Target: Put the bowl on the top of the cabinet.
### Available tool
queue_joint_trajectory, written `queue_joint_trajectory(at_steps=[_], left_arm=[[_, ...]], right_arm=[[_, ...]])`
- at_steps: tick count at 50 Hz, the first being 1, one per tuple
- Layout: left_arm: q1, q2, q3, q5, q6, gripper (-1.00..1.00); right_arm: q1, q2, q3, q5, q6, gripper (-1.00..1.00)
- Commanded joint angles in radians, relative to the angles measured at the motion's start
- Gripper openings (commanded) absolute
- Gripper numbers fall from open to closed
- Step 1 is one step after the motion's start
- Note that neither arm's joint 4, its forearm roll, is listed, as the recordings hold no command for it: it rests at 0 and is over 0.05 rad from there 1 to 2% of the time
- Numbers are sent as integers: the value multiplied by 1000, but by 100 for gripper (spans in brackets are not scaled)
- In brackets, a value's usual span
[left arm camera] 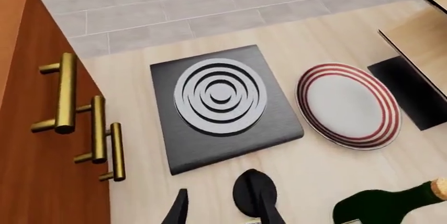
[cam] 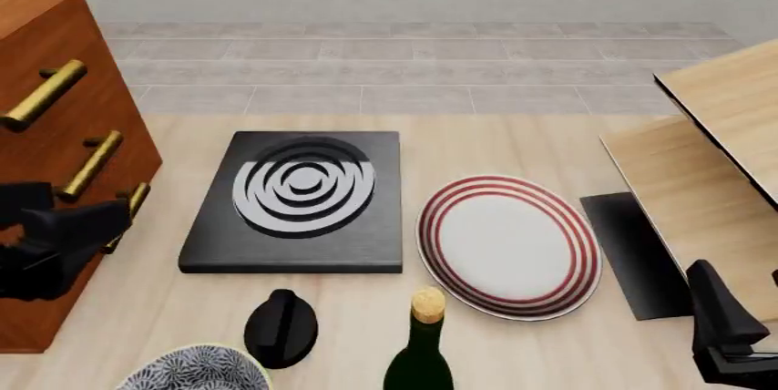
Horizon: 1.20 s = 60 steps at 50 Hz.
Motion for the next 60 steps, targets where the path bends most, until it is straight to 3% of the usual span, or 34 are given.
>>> queue_joint_trajectory(at_steps=[1,14,60], left_arm=[[-11,-29,59,52,4,100],[-25,-46,173,43,-24,100],[-51,-69,371,16,-113,100]], right_arm=[[1,0,0,-1,2,100],[1,-1,0,0,6,100],[2,-1,0,22,16,100]])
